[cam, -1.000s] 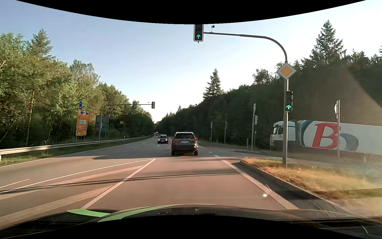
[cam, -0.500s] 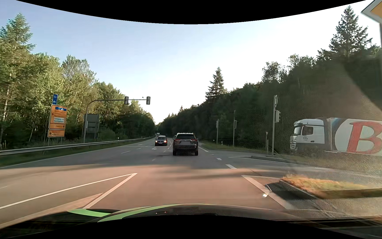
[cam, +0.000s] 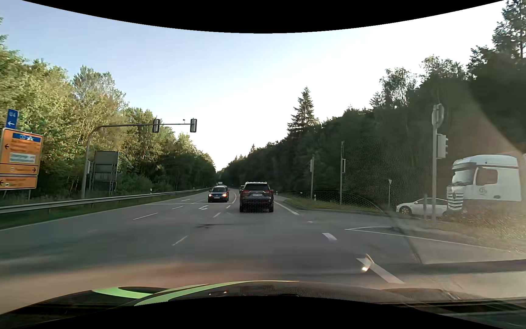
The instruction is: Follow the waypoints while adhering to traffic rules and regulations
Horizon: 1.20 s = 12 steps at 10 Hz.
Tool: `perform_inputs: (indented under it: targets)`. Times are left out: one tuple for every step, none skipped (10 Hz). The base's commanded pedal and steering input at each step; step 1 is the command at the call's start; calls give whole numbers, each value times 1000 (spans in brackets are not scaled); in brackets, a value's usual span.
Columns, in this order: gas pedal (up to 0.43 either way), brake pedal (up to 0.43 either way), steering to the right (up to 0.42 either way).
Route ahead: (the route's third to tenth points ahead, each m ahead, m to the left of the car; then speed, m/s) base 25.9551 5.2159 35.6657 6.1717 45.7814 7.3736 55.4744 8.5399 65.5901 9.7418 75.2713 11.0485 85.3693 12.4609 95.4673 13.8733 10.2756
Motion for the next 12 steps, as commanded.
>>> perform_inputs:
  targets:
    - [240, 0, -11]
    - [228, 0, -11]
    - [228, 0, -11]
    - [228, 0, -12]
    - [220, 0, -12]
    - [220, 0, -13]
    - [209, 0, -14]
    - [209, 0, -14]
    - [197, 0, -14]
    - [189, 0, -14]
    - [189, 0, -14]
    - [177, 0, -13]
